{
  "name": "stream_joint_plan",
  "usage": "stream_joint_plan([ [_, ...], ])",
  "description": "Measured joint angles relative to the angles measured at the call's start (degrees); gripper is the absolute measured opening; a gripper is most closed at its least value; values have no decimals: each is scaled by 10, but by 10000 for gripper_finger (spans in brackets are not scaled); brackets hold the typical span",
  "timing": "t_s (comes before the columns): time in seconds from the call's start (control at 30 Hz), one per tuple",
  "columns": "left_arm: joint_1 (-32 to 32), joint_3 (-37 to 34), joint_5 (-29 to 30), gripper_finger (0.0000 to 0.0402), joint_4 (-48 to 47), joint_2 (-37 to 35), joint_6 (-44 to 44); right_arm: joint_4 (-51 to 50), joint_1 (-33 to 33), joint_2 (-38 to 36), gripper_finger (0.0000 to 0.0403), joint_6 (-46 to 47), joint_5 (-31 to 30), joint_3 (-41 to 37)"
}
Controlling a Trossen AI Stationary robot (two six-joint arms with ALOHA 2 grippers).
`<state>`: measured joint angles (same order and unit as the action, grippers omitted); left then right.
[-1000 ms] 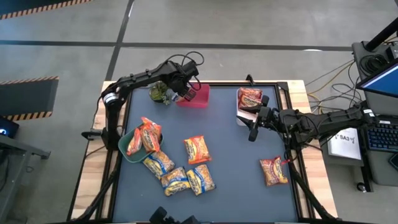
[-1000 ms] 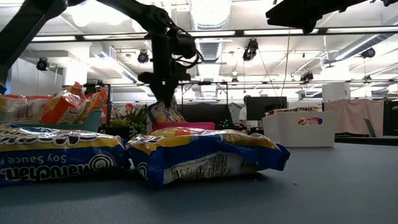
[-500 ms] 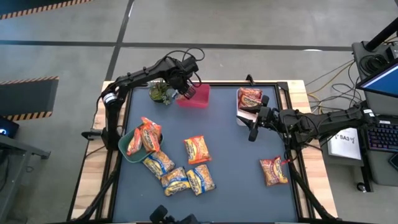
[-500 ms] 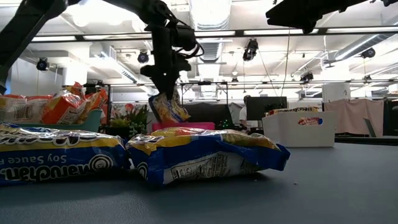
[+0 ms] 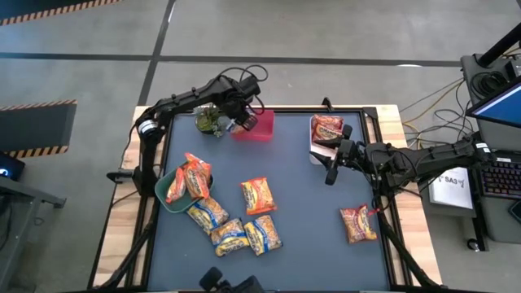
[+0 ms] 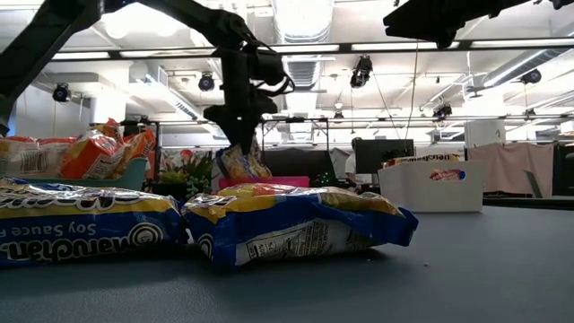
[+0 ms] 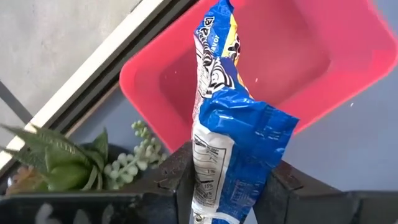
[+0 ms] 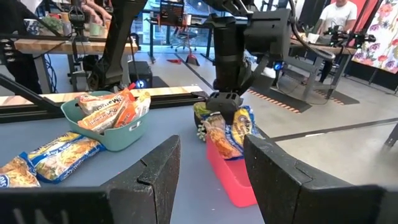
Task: Sort Maruchan noodles
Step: Put the blue noodle pack into the red bin
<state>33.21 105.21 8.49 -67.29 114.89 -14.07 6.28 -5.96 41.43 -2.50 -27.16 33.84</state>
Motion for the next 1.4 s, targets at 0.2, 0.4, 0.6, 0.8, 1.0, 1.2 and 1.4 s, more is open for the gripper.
stream_joint_plan([
  [0.2,0,0,12,142,6,0,7,0,0,0,166,4,0,0],
  [0.4,0,0,57,165,15,0,14,0,0,0,166,4,0,0],
  [0.6,0,1,70,171,28,-1,38,0,0,0,166,4,0,0],
  [0.8,0,28,75,171,21,-3,70,-1,0,0,166,10,0,0],
  [1.0,-7,97,75,171,-25,-6,94,-1,0,0,166,33,0,0],
  [1.2,-62,87,65,166,-18,-53,128,-3,0,0,153,66,0,0],
  [1.4,-160,-58,63,151,92,-156,142,-15,0,9,113,98,0,0],
])
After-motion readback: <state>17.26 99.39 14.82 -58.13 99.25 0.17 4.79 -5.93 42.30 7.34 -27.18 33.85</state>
